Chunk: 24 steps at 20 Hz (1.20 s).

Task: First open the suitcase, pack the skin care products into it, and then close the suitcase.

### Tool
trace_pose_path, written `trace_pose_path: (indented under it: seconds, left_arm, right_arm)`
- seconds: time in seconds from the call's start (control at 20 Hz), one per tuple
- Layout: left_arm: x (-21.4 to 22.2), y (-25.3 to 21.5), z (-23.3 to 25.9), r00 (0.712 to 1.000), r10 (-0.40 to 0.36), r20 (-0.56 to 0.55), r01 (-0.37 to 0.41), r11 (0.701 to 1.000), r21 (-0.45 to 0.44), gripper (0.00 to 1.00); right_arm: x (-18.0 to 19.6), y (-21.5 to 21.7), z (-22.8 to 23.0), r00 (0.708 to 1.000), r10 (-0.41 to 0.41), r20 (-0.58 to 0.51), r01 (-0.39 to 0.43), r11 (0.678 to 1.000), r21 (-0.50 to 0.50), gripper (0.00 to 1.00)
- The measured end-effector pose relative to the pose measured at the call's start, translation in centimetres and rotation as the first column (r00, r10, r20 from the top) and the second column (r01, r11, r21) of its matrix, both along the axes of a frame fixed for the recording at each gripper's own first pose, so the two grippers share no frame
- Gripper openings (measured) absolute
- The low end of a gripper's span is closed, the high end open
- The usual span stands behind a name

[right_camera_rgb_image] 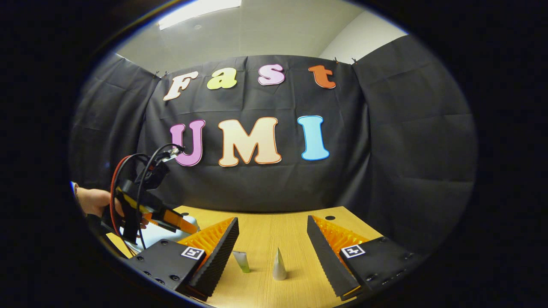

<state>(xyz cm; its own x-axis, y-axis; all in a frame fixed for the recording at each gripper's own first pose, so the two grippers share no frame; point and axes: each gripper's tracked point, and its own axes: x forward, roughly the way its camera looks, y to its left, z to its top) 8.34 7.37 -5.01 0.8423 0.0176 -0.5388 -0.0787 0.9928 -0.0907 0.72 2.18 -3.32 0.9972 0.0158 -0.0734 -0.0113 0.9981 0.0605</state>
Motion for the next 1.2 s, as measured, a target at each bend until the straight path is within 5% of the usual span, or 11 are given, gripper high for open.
trace_pose_path:
  seconds: [0.45,0.9,1.15,1.2]
  left_arm:
    - [4.2,0.7,-4.9,0.961,0.052,-0.271,-0.067,0.997,-0.047,0.93]
    - [5.5,2.2,-7.9,0.895,0.148,-0.421,-0.144,0.989,0.041,0.57]
    - [6.1,2.9,-9.6,0.870,0.182,-0.459,-0.170,0.983,0.070,0.46]
    - [6.1,3.0,-9.9,0.866,0.185,-0.464,-0.164,0.983,0.086,0.34]
  right_arm:
    - [-0.2,-2.3,-2.0,0.997,-0.051,-0.065,0.051,0.999,0.011,0.99]
    - [1.0,-4.2,-3.5,0.991,-0.086,-0.099,0.091,0.995,0.037,0.96]
    - [1.4,-4.8,-3.5,0.991,-0.089,-0.103,0.092,0.996,0.020,0.97]
    - [1.5,-4.9,-3.6,0.990,-0.090,-0.105,0.092,0.996,0.016,0.98]
